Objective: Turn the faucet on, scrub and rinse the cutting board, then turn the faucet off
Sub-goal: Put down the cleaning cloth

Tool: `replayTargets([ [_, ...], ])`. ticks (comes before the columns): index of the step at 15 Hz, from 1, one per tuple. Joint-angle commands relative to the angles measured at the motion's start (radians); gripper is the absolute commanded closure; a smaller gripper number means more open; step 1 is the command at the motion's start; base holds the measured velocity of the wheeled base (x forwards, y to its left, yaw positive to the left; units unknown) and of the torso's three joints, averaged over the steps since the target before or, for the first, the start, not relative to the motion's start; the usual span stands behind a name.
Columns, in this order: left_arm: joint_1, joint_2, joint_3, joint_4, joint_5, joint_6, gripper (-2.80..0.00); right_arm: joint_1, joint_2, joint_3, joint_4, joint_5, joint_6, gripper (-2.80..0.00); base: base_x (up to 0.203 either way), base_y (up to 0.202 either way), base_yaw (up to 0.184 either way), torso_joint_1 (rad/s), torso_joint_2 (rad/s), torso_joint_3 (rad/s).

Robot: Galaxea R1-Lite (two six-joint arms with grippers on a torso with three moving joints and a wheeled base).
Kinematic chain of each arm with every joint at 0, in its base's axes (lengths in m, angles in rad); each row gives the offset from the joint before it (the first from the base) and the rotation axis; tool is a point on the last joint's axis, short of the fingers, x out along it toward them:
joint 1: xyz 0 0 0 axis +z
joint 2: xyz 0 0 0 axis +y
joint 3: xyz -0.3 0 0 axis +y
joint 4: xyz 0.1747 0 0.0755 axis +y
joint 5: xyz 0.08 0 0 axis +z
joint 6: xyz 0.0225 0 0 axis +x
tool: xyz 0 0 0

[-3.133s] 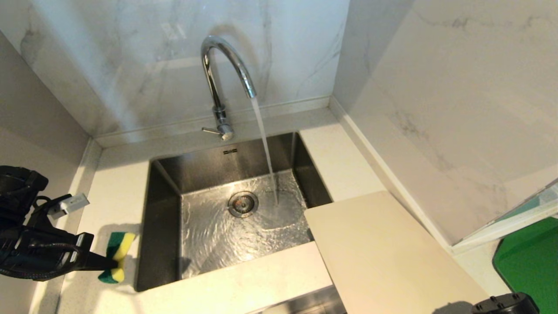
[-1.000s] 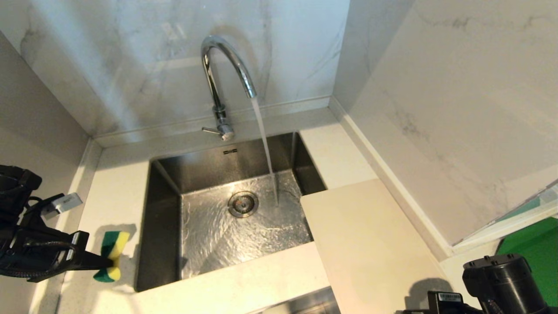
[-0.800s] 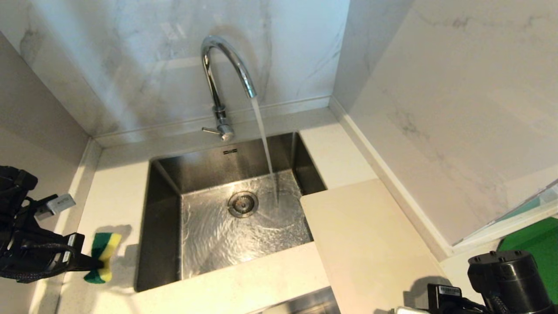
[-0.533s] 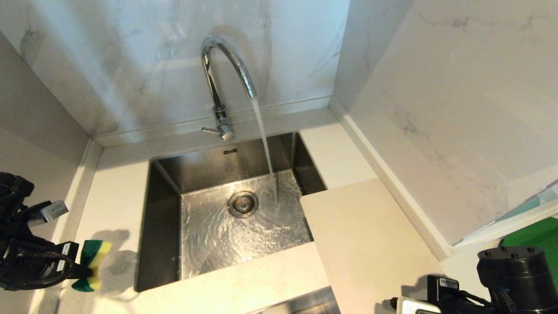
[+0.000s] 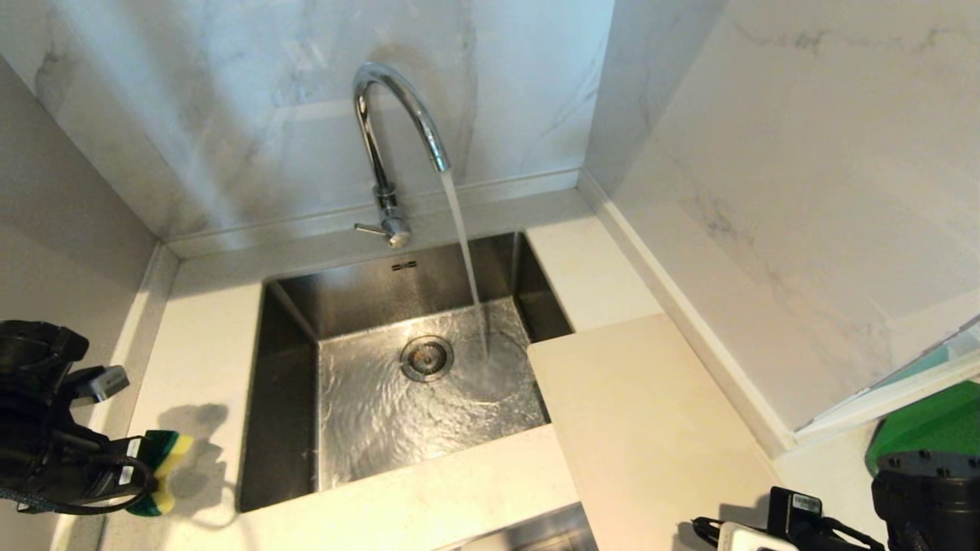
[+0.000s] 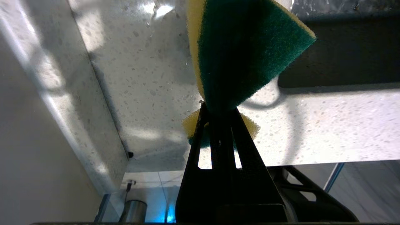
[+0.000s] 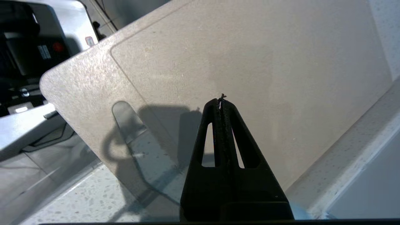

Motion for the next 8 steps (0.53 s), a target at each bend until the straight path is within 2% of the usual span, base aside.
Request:
replayTargets([
  [1,0.001,0.060,0.011,-0.006,0.001,-0.001,0.00,-0.013,-0.049,0.002,-0.005,0.007,0.019,0.00,0.000,0.000,0.000,0.000,0.00,0.000],
  [4,0.000,0.063,0.017,-0.006,-0.004,-0.005,0.00,-0.044,-0.120,-0.033,-0.005,0.006,0.091,0.00,0.000,0.000,0.000,0.000,0.00,0.000],
  [8,0.000,0.057,0.019,-0.008,-0.008,-0.006,0.00,-0.085,-0.145,-0.185,-0.005,-0.003,0.174,0.00,0.000,0.000,0.000,0.000,0.00,0.000],
])
